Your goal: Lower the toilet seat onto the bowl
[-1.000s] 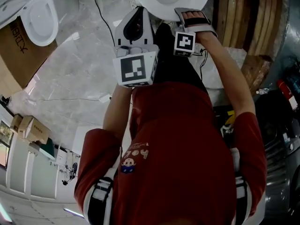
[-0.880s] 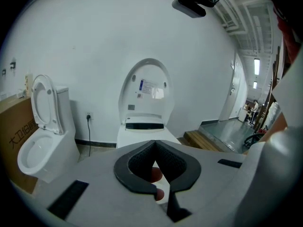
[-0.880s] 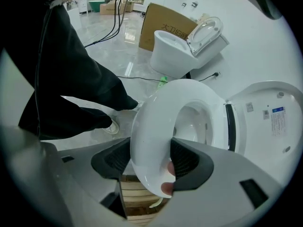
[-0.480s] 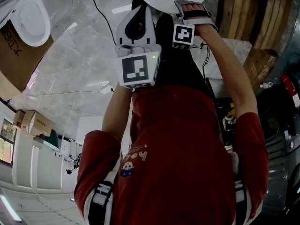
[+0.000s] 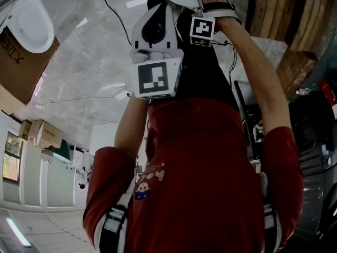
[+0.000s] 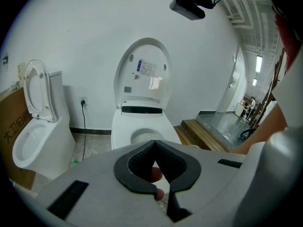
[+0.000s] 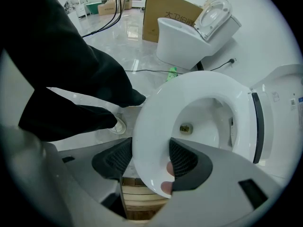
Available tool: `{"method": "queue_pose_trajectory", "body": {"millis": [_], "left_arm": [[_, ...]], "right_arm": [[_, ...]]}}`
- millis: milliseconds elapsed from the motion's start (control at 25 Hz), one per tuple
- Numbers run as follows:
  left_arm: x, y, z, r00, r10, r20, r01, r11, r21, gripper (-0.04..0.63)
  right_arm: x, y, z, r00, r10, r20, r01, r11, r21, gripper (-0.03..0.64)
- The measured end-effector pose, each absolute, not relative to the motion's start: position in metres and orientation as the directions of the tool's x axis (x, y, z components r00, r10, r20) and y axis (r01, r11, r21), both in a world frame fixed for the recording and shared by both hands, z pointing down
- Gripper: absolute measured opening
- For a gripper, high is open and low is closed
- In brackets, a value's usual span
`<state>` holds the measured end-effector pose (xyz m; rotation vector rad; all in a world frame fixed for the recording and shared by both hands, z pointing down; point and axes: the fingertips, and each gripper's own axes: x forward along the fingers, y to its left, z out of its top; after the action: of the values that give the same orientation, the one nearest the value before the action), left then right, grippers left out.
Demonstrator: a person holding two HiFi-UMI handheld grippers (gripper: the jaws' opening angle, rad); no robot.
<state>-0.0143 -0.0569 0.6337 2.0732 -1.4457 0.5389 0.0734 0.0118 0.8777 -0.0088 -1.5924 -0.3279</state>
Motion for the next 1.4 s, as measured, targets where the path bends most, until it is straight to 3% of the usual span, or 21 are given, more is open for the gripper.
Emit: {"method": "queue_pose_trajectory", "body": {"millis": [480, 800, 1120, 1400], "left_arm": [[-0.019, -0.054, 0.628, 0.343, -0.721, 0.602, -0.939, -0.255, 0.231, 0.009], [-0.026, -0.05, 0.62, 0.35, -0.724, 0.594, -0.937, -0.276, 0.215, 0.009], [-0.031, -0.052, 0.588, 0.343, -0.752, 0.562, -0.939, -0.292, 0.182, 0.009], [-0.029, -0.048, 0.541, 0.324, -0.793, 0.516, -0.946, -0.288, 0.151, 0.009]], "right_arm": [[0.074, 0.012, 0.895, 0.01, -0.157, 0.988, 0.208, 0.966, 0.152, 0.239], [0.073, 0.011, 0.892, -0.018, -0.209, 0.978, 0.17, 0.963, 0.209, 0.239], [0.075, 0.026, 0.856, -0.083, -0.223, 0.971, -0.09, 0.972, 0.215, 0.239], [0.09, 0.039, 0.8, -0.133, -0.242, 0.961, -0.44, 0.883, 0.162, 0.238]]}}
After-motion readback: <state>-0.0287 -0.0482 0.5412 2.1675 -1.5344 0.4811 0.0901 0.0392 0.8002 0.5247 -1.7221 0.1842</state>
